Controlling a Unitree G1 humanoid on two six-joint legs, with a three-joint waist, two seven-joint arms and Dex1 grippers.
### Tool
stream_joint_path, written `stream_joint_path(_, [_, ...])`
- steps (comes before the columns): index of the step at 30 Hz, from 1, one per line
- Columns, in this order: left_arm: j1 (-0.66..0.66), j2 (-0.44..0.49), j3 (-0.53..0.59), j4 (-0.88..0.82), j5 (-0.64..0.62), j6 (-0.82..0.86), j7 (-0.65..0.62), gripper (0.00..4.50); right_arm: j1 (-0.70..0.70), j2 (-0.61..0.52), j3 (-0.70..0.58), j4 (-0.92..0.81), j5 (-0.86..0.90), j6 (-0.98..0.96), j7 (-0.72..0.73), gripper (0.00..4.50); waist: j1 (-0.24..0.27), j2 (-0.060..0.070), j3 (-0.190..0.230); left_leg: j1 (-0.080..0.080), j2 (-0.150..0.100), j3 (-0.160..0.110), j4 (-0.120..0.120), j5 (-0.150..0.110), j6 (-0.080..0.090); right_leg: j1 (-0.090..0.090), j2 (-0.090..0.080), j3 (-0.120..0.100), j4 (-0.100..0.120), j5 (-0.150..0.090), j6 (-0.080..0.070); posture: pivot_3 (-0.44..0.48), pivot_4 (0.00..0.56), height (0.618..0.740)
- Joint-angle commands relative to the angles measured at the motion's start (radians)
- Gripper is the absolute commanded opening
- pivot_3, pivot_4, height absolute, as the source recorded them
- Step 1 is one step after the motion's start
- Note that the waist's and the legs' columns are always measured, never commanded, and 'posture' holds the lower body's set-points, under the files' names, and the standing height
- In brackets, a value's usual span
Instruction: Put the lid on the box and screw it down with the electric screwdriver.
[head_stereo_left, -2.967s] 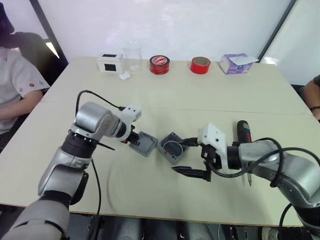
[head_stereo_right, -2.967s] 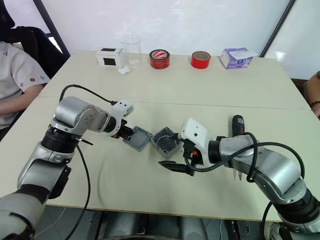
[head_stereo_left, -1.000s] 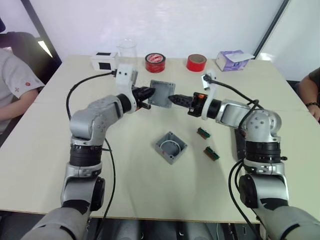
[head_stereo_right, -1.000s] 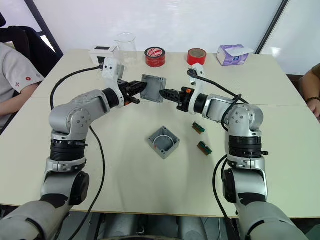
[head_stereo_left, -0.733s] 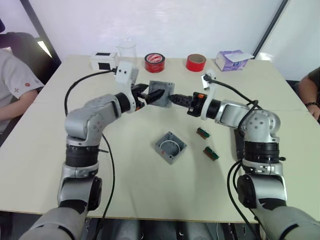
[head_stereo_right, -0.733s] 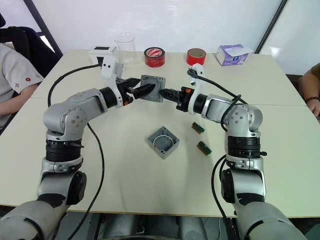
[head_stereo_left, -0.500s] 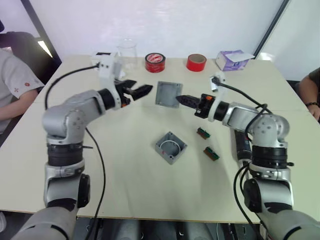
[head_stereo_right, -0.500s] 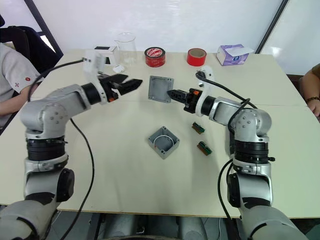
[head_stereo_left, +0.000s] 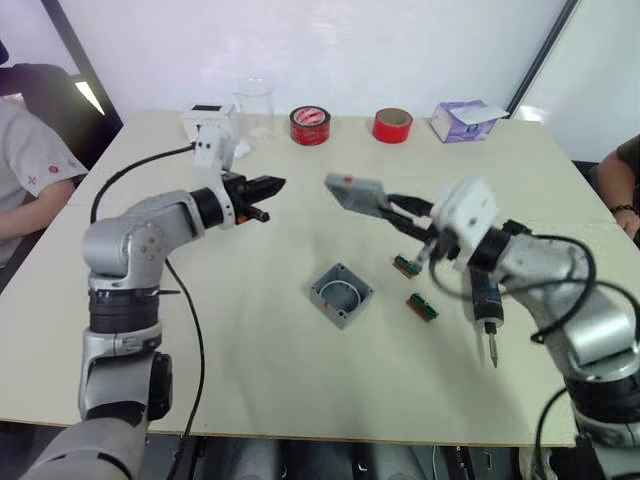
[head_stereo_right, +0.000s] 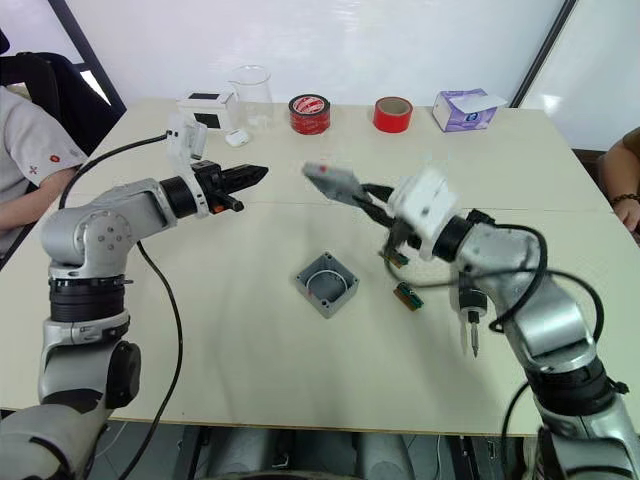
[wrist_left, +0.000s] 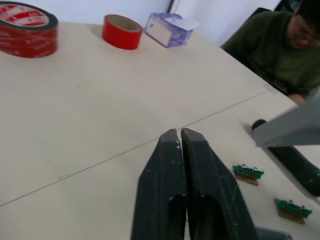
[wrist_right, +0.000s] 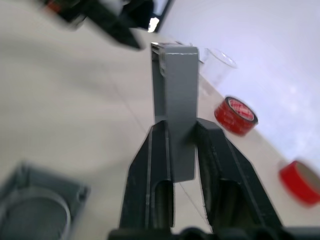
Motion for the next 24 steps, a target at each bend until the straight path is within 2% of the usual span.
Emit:
stream_joint_path(1, [-0.042, 0.005, -0.030, -0.009, -0.011, -0.004, -0.031, 0.06, 0.040, -0.020, 0.002, 0.067, -0.196, -0.339, -0.033, 0.15, 0.000, 0.000, 0.000, 0.000, 0.000, 0.000, 0.000, 0.000, 0.000, 0.000, 0.000, 0.000, 0.000, 0.000, 0.000, 0.000, 0.150, 0.740])
stream_joint_path(6, [-0.055, 0.001, -0.079, -0.015, -0.013, -0.007, -0.078, 0.06, 0.094, -0.038, 0.041, 0.199, -0.488, -0.696, -0.149, 0.15, 0.001, 0.000, 0.000, 0.000, 0.000, 0.000, 0.000, 0.001, -0.001, 0.000, 0.000, 0.000, 0.000, 0.000, 0.000, 0.000, 0.150, 0.740])
stream_joint_path(10, [-0.044, 0.009, -0.132, -0.060, -0.018, 0.014, -0.114, 0.06, 0.112, -0.033, 0.062, 0.266, -0.682, -0.819, -0.251, 0.15, 0.001, 0.000, 0.000, 0.000, 0.000, 0.000, 0.000, 0.002, -0.003, 0.000, 0.000, 0.000, 0.000, 0.000, 0.000, 0.000, 0.150, 0.740])
stream_joint_path(14, [-0.016, 0.025, -0.203, -0.090, 0.022, 0.001, -0.128, 0.06, 0.133, 0.001, 0.059, 0.281, -0.776, -0.838, -0.329, 0.15, 0.001, 0.000, 0.000, 0.000, 0.000, 0.000, 0.000, 0.003, -0.006, 0.000, 0.000, 0.000, 0.000, 0.000, 0.000, 0.000, 0.150, 0.740])
stream_joint_path(24, [0.030, 0.043, -0.293, -0.150, 0.042, -0.010, -0.168, 0.06, 0.179, 0.023, 0.068, 0.286, -0.896, -0.839, -0.404, 0.15, 0.002, 0.000, 0.000, 0.001, 0.000, 0.000, 0.000, 0.003, -0.004, 0.000, 0.000, 0.001, 0.001, 0.000, -0.001, 0.000, 0.150, 0.740])
